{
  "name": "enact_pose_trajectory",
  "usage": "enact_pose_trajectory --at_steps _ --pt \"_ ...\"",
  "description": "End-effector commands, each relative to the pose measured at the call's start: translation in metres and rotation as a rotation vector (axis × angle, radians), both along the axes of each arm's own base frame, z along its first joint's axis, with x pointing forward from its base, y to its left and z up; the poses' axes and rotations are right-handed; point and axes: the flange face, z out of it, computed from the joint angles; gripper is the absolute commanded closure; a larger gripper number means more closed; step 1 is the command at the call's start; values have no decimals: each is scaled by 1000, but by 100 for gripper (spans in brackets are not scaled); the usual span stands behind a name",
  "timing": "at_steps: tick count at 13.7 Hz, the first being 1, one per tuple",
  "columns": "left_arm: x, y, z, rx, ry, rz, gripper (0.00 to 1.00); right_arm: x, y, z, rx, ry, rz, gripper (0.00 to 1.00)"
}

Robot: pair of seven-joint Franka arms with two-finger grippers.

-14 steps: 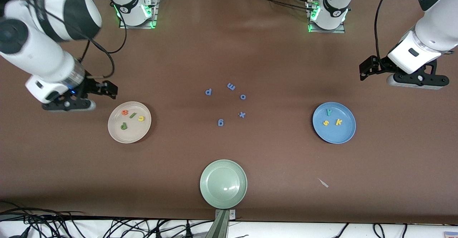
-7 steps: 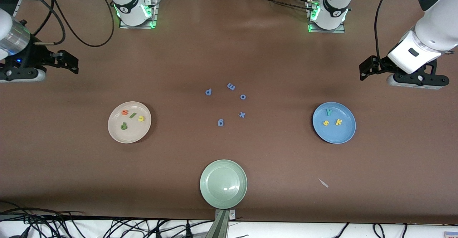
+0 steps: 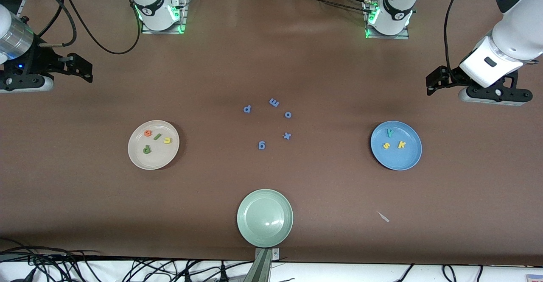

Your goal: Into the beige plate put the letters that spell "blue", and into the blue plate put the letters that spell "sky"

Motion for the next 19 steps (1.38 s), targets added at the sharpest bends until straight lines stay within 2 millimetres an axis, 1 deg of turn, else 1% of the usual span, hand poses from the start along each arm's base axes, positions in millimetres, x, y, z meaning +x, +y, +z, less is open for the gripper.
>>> enact_pose_trajectory --at_steps 1,3,6,9,12,14,16,19 --pt "-3 -1 7 -9 -8 -14 0 4 -7 5 11 8 -6 0" --pt "-2 -1 6 -9 -6 -14 0 4 -21 5 24 10 -40 0" --pt "-2 -1 6 -9 -6 -14 0 2 -32 8 124 14 -114 0" --pt "-2 -1 6 -9 -6 -14 0 2 -31 10 122 12 -112 0" --pt "-2 -1 6 -9 -6 -14 0 8 -34 1 122 17 -113 0" --pt "-2 0 6 -9 -6 -17 0 8 -33 0 116 20 -110 0" --pt "-2 0 6 -9 -6 -19 0 8 -26 1 84 14 -92 0" --pt "-2 0 6 -9 -6 -19 0 7 -26 1 77 20 -84 0"
